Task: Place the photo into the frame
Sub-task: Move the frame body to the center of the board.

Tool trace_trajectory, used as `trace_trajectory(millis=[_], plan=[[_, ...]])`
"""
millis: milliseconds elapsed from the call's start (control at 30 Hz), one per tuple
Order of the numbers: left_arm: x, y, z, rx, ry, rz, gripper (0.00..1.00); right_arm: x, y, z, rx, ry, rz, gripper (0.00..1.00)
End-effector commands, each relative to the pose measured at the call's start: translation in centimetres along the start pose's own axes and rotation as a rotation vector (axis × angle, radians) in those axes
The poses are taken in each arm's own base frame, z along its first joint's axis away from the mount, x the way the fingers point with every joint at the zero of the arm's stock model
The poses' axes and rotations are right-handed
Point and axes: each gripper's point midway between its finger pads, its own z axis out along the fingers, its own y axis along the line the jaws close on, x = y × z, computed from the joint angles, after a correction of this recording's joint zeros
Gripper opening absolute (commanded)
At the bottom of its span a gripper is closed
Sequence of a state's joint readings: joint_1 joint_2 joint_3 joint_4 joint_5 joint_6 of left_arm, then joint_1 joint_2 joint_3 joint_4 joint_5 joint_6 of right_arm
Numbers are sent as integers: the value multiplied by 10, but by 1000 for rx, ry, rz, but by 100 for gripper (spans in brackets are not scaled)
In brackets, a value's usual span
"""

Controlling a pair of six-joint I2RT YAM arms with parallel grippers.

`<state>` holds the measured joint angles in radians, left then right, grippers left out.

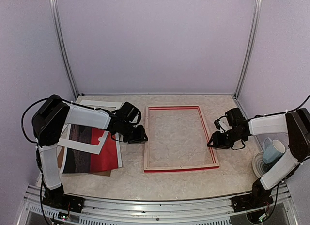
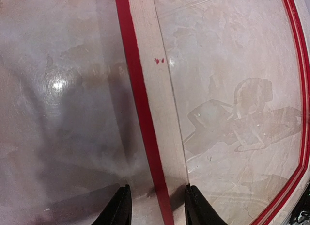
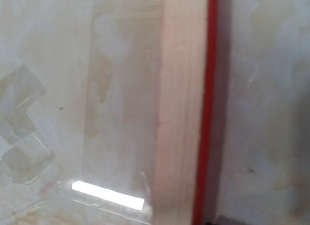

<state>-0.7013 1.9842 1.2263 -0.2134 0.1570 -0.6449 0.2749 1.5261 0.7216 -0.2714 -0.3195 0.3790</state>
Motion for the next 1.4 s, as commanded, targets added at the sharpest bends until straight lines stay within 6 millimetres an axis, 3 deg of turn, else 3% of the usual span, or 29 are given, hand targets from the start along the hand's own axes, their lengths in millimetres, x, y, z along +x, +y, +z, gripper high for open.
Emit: trace_trajectory(millis=[0, 1367], plan=[[11, 3, 10, -24, 39, 19, 38, -5, 13, 2, -59, -13, -19, 43], [32, 19, 27, -218, 106, 117, 36, 6, 19, 8, -121, 3, -14, 43]])
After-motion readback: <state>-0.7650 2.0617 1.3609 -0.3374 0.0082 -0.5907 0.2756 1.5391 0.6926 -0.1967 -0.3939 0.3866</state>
